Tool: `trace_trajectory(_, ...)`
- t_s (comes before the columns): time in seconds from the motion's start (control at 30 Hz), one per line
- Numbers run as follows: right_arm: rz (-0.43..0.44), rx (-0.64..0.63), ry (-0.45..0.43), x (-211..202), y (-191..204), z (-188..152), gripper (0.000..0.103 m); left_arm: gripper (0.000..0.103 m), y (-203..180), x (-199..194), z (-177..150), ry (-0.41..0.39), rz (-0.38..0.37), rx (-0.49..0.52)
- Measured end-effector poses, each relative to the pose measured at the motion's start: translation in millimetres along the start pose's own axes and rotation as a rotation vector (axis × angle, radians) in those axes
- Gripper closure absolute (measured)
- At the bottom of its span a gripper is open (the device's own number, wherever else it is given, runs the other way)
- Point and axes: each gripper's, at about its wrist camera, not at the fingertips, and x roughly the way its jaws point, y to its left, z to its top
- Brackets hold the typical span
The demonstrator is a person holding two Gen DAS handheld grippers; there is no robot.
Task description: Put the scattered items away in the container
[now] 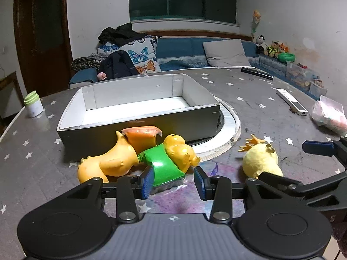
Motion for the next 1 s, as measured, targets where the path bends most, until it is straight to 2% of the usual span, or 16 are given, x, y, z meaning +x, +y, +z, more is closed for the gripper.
trace_trajectory(0.2,-0.001,-0.004,-0.013,-5,1,-4,0.000,0.060,3,0,-3,0.001,-0.002,-0.025)
trace_trajectory(0.27,0.004,-0.004,-0.002,-5,1,-6,0.000,0.060,1,-9,-8,-0.021,0.006,-0.019)
trace_trajectory(0.4,0.001,-0.006,0.015,-5,3,-8,0.000,0.060,-3,-9,-5,0.013,0.018,-0.014)
trace_trajectory(1.0,0.006,-0.012,0.034,-7,5,-13,0.000,0.060,-9,0,-7,0.059,0.012,-0.024)
